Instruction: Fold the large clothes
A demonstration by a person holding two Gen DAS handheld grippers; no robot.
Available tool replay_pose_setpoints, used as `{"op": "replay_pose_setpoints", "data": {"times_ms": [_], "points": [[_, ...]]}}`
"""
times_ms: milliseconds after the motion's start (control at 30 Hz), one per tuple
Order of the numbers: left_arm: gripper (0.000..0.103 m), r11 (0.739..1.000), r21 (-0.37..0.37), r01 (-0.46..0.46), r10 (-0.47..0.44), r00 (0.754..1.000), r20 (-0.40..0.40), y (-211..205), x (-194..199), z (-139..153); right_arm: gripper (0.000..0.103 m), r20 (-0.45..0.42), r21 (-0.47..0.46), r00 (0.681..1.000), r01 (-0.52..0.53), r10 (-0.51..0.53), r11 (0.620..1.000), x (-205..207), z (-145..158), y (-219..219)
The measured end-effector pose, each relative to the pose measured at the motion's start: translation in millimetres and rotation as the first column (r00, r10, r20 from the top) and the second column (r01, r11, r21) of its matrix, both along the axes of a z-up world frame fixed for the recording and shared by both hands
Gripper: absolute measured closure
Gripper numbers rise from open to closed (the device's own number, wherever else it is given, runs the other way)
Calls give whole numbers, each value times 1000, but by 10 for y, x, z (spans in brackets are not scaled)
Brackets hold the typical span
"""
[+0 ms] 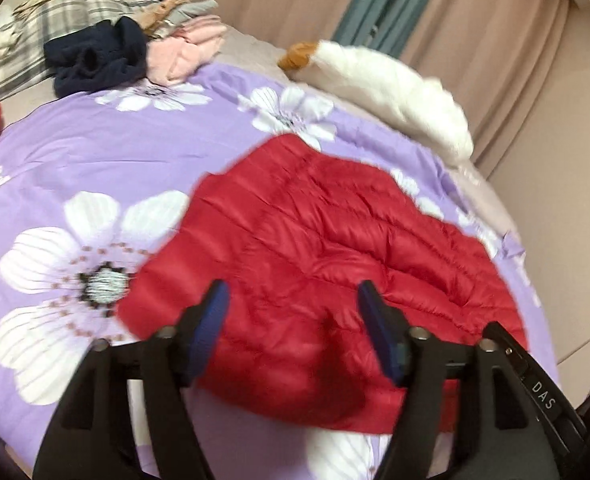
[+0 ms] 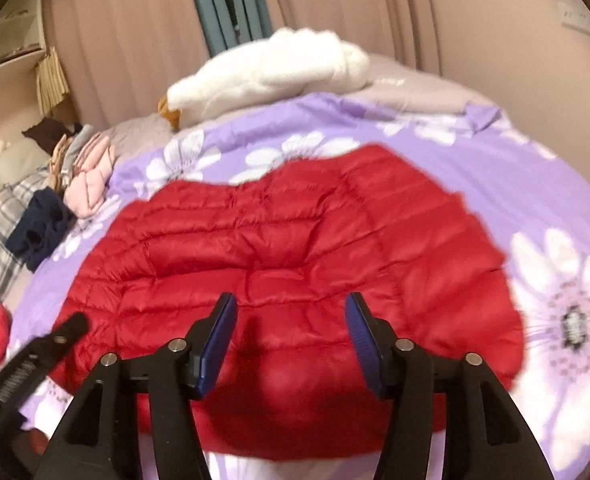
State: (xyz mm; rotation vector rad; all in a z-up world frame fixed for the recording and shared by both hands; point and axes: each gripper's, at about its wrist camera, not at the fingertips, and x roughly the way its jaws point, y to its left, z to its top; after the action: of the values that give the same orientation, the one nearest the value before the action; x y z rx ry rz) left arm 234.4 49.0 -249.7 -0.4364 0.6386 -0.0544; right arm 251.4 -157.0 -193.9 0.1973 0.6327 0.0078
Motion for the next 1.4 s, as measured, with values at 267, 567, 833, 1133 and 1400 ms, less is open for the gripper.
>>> {"op": "replay_pose_setpoints", "data": {"times_ms": [267,567,833,1133,1400], "points": [[4,990,-121,-74,75,997,7,570,-361,-21,9,53,61,998,32,-35,998,-224,148,-48],[1,835,-549,-7,-86,986,-143,728,-257,-557,6,88,-83,994,66,-58,994,-434,146,-29],[1,699,-714,17,-191,968,-163,444,90,-825,6,80,-87,992,102,-95,991,-468,94,-249],[11,798,-602,-21,-120,974,-194,249,524,-748,6,31,-12,984,177,-177,984,-363,-114,-631],[19,894,-447,-13,-49,991,-126,194,572,-802,6,-16,-8,977,211,-211,978,-275,-265,-754]]}}
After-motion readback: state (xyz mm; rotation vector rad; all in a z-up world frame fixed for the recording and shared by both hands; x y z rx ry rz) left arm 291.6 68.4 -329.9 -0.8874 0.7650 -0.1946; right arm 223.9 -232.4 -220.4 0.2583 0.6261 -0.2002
